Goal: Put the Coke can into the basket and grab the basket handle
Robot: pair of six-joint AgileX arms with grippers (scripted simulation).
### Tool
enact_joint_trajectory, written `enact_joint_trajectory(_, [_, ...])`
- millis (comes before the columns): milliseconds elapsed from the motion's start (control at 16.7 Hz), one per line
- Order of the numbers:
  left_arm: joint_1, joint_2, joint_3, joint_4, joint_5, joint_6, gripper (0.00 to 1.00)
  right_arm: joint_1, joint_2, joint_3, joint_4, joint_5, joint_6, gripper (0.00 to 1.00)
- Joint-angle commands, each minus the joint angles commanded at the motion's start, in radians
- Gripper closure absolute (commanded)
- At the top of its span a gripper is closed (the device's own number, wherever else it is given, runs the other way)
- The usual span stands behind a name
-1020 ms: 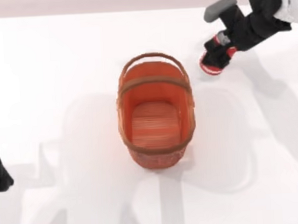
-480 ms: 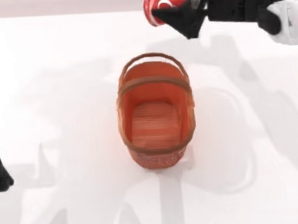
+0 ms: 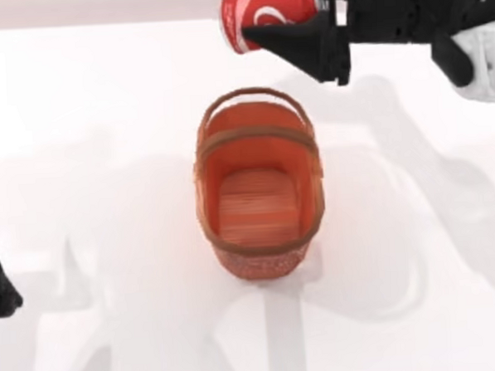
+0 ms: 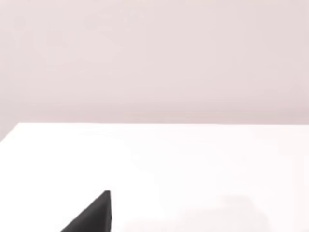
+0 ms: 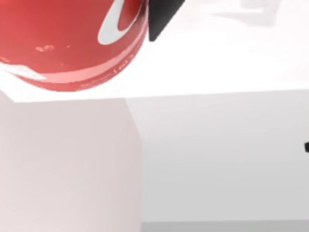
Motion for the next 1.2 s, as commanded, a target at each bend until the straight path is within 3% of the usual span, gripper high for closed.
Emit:
enact_joint_trajectory(360, [0.0,0.0,0.0,0.0,0.0,0.0,0.0,-0.004,0.019,-0.001,0.015,-0.001,0.001,1.0])
enact_joint_trajectory(840, [0.0,0.0,0.0,0.0,0.0,0.0,0.0,0.004,0.214,-0.089,0.301,0.003,-0.004,1.0])
enact_joint_trajectory(1140, [0.0,0.0,0.0,0.0,0.0,0.0,0.0,0.005,0.229,-0.098,0.319,0.004,-0.004,1.0])
enact_joint_trajectory(1200, [0.0,0.0,0.0,0.0,0.0,0.0,0.0,0.005,0.229,-0.098,0.319,0.004,-0.004,0.92])
